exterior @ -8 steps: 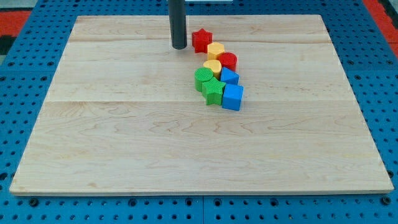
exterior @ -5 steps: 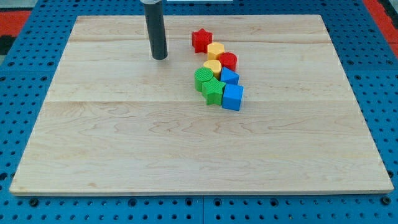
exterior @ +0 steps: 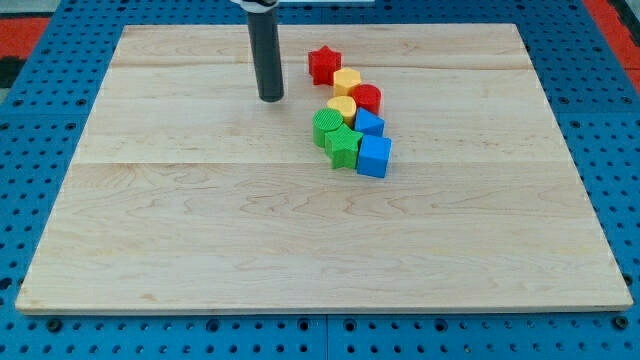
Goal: Push the red star towards bottom left
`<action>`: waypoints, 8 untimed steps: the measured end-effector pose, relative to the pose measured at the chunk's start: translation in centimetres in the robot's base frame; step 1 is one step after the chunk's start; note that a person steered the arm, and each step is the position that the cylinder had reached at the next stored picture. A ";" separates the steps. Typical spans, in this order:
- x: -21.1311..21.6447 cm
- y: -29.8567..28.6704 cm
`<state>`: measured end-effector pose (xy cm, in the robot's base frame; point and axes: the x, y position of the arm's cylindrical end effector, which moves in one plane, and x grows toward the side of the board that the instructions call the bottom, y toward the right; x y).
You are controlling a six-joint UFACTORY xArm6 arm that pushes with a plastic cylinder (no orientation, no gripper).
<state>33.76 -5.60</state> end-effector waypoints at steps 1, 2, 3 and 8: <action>0.2 1.1; 0.2 1.1; 0.2 1.1; -8.4 -0.4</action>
<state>25.32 -5.98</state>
